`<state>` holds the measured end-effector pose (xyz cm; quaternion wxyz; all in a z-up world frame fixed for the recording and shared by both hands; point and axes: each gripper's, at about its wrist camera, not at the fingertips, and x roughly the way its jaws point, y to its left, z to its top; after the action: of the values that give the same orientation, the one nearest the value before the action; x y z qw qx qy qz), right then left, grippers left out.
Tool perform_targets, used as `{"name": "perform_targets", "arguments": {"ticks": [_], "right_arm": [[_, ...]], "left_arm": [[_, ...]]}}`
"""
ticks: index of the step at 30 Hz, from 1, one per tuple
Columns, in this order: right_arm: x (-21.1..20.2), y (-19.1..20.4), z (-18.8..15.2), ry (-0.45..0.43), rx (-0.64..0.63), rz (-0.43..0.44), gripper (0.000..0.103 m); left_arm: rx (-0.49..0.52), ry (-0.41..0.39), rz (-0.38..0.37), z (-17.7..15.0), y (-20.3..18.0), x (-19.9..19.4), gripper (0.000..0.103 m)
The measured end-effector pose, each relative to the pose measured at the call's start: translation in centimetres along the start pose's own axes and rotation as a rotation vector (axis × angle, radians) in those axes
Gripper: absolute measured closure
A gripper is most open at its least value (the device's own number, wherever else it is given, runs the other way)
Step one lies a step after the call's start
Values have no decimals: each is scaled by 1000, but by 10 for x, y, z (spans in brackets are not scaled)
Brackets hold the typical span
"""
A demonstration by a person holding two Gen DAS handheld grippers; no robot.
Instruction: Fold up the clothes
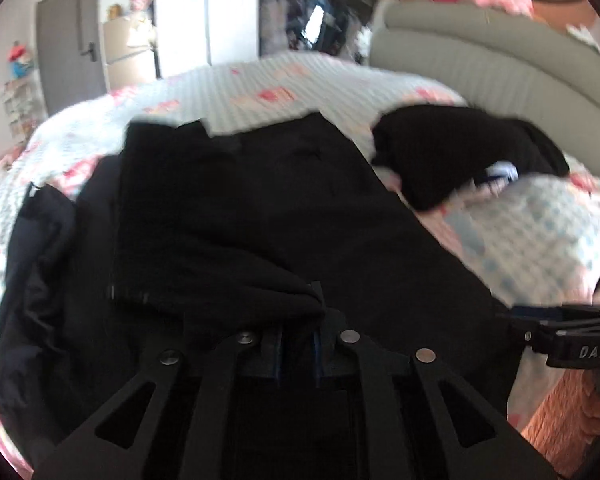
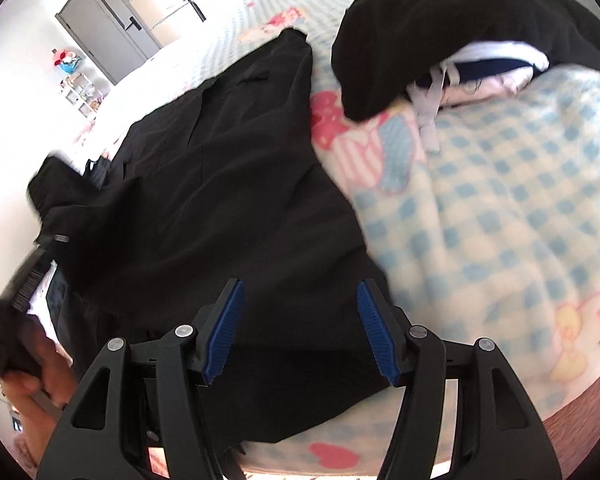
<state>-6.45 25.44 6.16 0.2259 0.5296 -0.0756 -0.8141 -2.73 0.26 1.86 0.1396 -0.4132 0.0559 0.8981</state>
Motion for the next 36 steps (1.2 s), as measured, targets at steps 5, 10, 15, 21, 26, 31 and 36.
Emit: {"name": "perform_targets", "arguments": {"ticks": [5,10,15,21,26,31,36], "right_arm": [[-2,0,-6,23,-8,25,43],[11,10,9,49,-19,85,36],[36,27,34,48,-72,82,35],[70,55,46,90,-162,31,65],[53,73,45,4,-249,-31,77],[45,49,40,11,-204,-140,76],[50,19,28,65,-141,-146,59]], "left_arm": [[-110,-74,-143,-27,3,-26,57],[-379,-158,-255,-44,58,-40,38],[-502,-121,-197,-53,94,-28,38],[-538,-144,-188,-54,109,-34,38],[-571,-184,-272,-57,110,-35,38],[-584,-263,-414,-57,98,-38,44],[-501,-85,-303,-53,79,-4,44]]}}
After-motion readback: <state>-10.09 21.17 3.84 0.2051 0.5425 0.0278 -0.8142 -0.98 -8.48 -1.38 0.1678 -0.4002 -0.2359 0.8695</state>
